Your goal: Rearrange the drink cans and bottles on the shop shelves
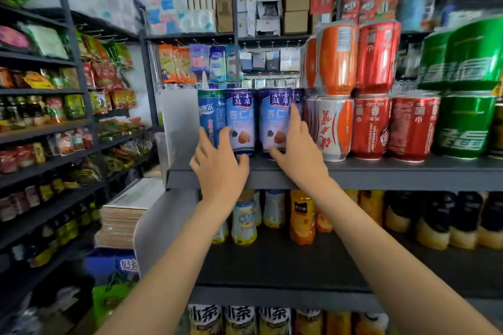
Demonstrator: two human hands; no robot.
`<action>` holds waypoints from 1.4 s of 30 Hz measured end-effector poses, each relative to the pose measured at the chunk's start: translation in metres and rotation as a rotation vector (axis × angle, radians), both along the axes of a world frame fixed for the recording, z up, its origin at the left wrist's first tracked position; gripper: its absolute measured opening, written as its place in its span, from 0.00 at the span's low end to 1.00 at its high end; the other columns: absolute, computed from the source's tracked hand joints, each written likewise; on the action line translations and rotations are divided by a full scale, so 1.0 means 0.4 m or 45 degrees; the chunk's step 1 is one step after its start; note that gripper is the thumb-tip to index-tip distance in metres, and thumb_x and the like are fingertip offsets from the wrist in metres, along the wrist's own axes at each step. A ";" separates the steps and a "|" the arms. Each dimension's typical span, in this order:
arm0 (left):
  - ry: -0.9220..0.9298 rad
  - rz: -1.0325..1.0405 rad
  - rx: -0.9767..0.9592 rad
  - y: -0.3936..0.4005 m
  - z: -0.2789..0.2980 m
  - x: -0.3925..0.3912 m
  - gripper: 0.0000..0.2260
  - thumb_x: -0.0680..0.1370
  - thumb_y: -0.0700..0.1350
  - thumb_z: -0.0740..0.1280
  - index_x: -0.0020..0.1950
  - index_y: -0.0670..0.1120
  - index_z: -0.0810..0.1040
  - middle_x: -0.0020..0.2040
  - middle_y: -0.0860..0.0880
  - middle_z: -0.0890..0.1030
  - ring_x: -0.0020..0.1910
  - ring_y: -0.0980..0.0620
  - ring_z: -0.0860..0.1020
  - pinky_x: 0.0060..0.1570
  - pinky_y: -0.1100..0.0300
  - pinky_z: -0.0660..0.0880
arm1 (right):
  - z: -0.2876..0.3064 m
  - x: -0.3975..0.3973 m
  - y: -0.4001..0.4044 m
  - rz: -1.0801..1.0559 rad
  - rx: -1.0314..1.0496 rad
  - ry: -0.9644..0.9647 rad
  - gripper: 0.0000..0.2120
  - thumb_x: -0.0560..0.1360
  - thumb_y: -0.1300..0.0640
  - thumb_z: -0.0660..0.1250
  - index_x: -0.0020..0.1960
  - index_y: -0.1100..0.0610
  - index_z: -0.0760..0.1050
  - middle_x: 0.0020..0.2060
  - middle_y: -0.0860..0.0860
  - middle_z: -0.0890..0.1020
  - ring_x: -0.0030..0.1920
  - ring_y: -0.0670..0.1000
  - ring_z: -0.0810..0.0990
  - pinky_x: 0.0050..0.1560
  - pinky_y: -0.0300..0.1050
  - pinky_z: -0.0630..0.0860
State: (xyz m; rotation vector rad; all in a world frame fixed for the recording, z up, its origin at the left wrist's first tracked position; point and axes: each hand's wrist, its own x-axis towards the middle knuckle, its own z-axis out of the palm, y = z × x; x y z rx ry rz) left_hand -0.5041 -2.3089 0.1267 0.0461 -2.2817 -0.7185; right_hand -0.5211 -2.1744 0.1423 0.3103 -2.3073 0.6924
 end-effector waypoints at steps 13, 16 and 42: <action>0.066 0.020 -0.206 -0.003 -0.025 -0.012 0.25 0.77 0.51 0.61 0.73 0.53 0.60 0.75 0.43 0.51 0.72 0.40 0.55 0.69 0.44 0.50 | -0.007 0.010 -0.005 -0.176 -0.059 0.071 0.24 0.74 0.53 0.69 0.63 0.59 0.61 0.59 0.56 0.76 0.52 0.60 0.79 0.41 0.49 0.73; 0.137 0.005 -0.223 -0.003 -0.037 -0.019 0.24 0.77 0.49 0.61 0.73 0.55 0.61 0.77 0.42 0.47 0.75 0.39 0.46 0.70 0.41 0.45 | -0.005 0.007 -0.002 -0.157 -0.064 0.058 0.24 0.73 0.53 0.70 0.61 0.59 0.61 0.58 0.54 0.77 0.52 0.59 0.79 0.42 0.49 0.73; -0.085 -0.142 0.394 -0.172 0.077 -0.065 0.24 0.79 0.40 0.58 0.75 0.47 0.58 0.71 0.43 0.67 0.69 0.43 0.66 0.68 0.49 0.62 | 0.218 -0.068 -0.218 -0.023 0.616 0.243 0.18 0.80 0.53 0.59 0.68 0.55 0.67 0.67 0.51 0.71 0.72 0.53 0.59 0.72 0.61 0.41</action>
